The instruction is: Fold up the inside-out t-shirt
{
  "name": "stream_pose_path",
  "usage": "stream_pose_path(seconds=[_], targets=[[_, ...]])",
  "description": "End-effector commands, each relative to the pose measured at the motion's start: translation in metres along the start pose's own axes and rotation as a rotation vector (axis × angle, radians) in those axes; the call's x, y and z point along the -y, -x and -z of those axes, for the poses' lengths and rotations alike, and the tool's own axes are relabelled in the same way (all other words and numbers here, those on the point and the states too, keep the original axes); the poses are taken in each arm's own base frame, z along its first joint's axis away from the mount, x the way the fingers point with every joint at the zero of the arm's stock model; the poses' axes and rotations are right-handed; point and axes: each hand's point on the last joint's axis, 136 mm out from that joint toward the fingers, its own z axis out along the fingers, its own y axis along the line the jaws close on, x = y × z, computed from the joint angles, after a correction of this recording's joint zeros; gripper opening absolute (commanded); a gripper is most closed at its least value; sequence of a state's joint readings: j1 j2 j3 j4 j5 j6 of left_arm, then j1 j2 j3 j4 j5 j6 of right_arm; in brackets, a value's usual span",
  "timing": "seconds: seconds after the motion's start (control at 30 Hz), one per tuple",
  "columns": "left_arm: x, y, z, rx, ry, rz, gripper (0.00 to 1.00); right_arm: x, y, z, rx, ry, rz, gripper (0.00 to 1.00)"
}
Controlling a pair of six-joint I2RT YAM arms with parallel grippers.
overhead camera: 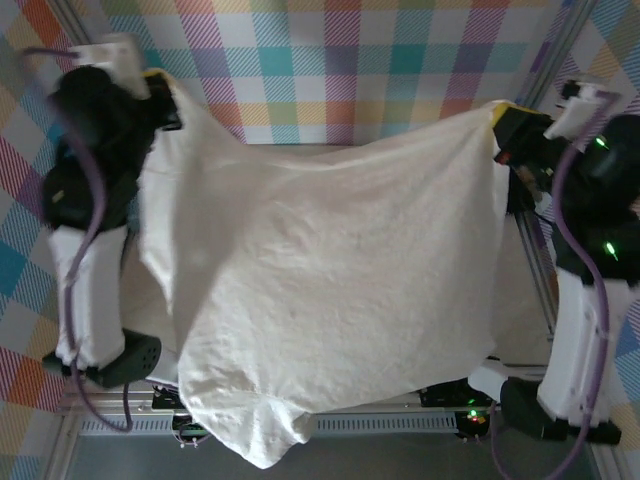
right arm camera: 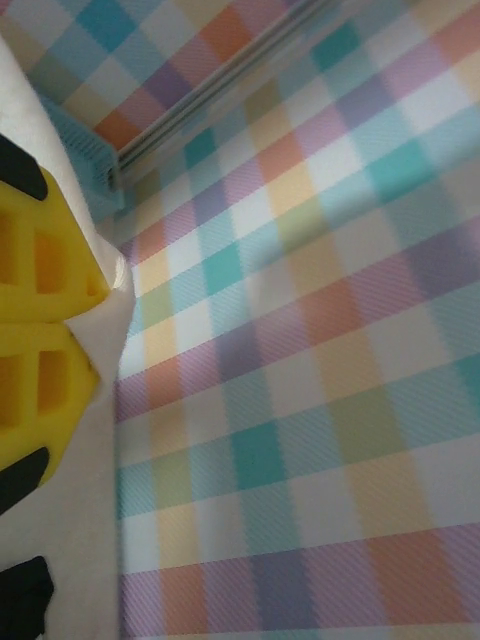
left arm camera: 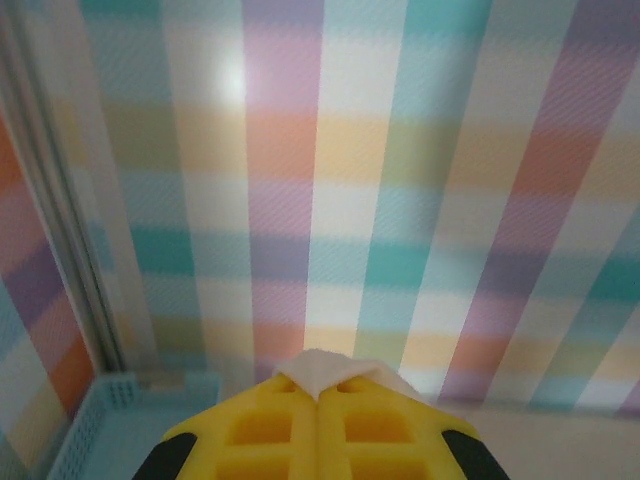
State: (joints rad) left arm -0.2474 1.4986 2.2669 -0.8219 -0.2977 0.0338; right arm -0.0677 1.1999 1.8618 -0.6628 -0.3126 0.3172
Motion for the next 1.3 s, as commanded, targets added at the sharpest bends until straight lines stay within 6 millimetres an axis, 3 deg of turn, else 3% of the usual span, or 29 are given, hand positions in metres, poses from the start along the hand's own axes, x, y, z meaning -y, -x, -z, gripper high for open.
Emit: stream_pose_path(seconds=[0.0,0.07,0.17,0.23,0.3,0.37,0.47,0.6,0.67,0.7,0.8,0.87,1.0,1.1,1.17,1.27], targets=[[-0.002,-0.026,-0.053,-0.041,0.033,-0.018,0.0,0.036,-0.028,-0.067,-0.058,0.001,-0.043,0.0],[0.0,-0.063,-0.102,-0.118,0.029,0.0,0.0,0.063,-0.058,-0.111,-0.121,-0.02,-0.078,0.0],[0.004,-0.134,-0.184,-0.237,0.044,-0.009,0.0,0.111,-0.119,-0.192,-0.239,-0.077,-0.109,0.05],[0.007,-0.186,-0.242,-0.308,0.056,-0.016,0.16,0.15,-0.166,-0.252,-0.33,-0.129,-0.138,0.18],[0.011,-0.229,-0.288,-0.389,0.052,0.003,0.33,0.185,-0.205,-0.299,-0.412,-0.177,-0.172,0.32],[0.014,-0.252,-0.313,-0.432,0.045,0.028,0.41,0.207,-0.233,-0.328,-0.49,-0.217,-0.178,0.39],[0.029,-0.264,-0.318,-0.455,-0.027,0.08,0.55,0.211,-0.247,-0.338,-0.549,-0.258,-0.112,0.48],[0.04,-0.274,-0.291,-0.577,-0.072,0.114,0.58,0.183,-0.259,-0.316,-0.604,-0.24,-0.019,0.51],[0.048,-0.265,-0.27,-0.574,-0.113,0.129,0.58,0.163,-0.272,-0.296,-0.631,-0.211,0.009,0.52],[0.049,-0.271,-0.255,-0.574,-0.127,0.147,0.59,0.153,-0.279,-0.283,-0.651,-0.196,0.013,0.52],[0.043,-0.263,-0.207,-0.517,-0.136,0.215,0.59,0.125,-0.309,-0.245,-0.729,-0.156,0.021,0.53],[0.041,-0.27,-0.175,-0.506,-0.144,0.263,0.6,0.095,-0.332,-0.222,-0.767,-0.08,0.005,0.53],[0.033,-0.308,-0.119,-0.503,-0.125,0.372,0.61,0.036,-0.392,-0.19,-0.866,0.107,-0.114,0.54],[0.013,-0.348,-0.082,-0.529,-0.048,0.409,0.64,0.011,-0.421,-0.191,-0.927,0.166,-0.135,0.54],[-0.004,-0.381,-0.054,-0.6,0.023,0.382,0.66,0.009,-0.437,-0.198,-0.956,0.162,-0.169,0.53],[-0.025,-0.421,-0.012,-0.703,0.1,0.334,0.7,0.031,-0.464,-0.198,-1.014,0.078,-0.175,0.51]])
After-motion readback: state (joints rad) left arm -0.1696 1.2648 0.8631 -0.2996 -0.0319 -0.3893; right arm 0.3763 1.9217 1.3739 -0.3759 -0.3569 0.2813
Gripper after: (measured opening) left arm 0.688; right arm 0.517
